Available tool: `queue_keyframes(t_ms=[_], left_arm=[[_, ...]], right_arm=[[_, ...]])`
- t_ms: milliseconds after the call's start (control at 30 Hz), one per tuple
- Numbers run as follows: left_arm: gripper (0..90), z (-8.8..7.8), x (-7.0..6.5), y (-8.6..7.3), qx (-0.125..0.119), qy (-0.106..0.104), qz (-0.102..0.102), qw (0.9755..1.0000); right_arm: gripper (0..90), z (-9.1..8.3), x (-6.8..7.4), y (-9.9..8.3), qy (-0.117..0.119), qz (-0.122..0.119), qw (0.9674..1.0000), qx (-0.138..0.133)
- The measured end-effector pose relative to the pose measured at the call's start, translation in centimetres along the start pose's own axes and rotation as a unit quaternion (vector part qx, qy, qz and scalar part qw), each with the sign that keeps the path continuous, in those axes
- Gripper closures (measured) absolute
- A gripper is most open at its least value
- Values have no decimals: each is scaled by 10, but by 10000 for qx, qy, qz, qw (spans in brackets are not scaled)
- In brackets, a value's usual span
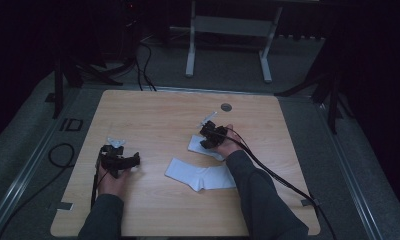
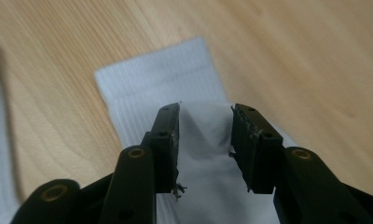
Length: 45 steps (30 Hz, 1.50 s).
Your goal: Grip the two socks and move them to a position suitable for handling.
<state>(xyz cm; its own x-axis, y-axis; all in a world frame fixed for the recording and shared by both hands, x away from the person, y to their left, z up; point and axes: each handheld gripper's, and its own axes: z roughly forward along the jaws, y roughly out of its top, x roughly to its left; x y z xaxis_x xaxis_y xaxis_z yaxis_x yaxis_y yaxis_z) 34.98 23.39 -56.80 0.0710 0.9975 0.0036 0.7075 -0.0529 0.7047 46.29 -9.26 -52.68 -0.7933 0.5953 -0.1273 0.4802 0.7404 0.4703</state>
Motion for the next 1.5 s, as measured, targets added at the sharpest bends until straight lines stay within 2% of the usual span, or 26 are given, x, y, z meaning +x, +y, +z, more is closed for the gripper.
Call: queue_keyframes(t_ms=[33, 100, 133, 233, 400, 500, 667, 733, 833, 867, 900, 1067, 1167, 1333, 1433, 1500], left_arm=[[128, 0, 0, 0, -1, 0, 1, 10000], [128, 0, 0, 0, -1, 0, 0, 10000], [128, 0, 0, 0, -1, 0, 0, 10000], [129, 0, 0, 0, -1, 0, -1, 10000], [128, 0, 0, 0, 1, 0, 0, 10000], [128, 0, 0, 0, -3, 0, -2, 10000], [129, 0, 0, 0, -2, 0, -3, 10000], [129, 0, 0, 0, -2, 0, -1, 10000], [128, 0, 0, 0, -2, 0, -1, 10000], [128, 0, 0, 0, -2, 0, -1, 10000], [129, 0, 0, 0, -2, 1, -2, 10000], [128, 0, 0, 0, -2, 0, -1, 10000], [128, 0, 0, 0, -2, 1, -2, 10000], [128, 0, 0, 0, -1, 0, 2, 10000], [128, 0, 0, 0, 0, 0, 1, 10000], [128, 0, 0, 0, 0, 0, 1, 10000]], right_arm=[[675, 4, -1, -1, 23, 12, 10000, 71], [791, 6, -4, -2, 154, 214, 9997, -17], [836, 5, -6, -1, 124, 272, 9995, -26], [854, 2, -7, -1, 90, 315, 9994, -65], [858, -11, -6, 0, 69, 278, 9994, -218], [856, -25, -7, 0, 29, 183, 9995, -270], [854, -47, -13, -9, -44, 116, 9993, -346], [855, -51, -15, -12, -21, 142, 9993, -343], [854, -64, -26, -26, -21, 234, 9990, -391], [854, -64, -26, -26, -21, 234, 9990, -391], [854, -70, -32, -33, -40, 282, 9988, -395], [847, -82, -43, -51, -111, 342, 9987, -363], [846, -85, -46, -59, -155, 374, 9986, -338], [842, -88, -56, -84, -278, 564, 9976, -288], [841, -89, -57, -88, -284, 594, 9974, -302], [776, -94, -62, -101, -334, 696, 9965, -321]])
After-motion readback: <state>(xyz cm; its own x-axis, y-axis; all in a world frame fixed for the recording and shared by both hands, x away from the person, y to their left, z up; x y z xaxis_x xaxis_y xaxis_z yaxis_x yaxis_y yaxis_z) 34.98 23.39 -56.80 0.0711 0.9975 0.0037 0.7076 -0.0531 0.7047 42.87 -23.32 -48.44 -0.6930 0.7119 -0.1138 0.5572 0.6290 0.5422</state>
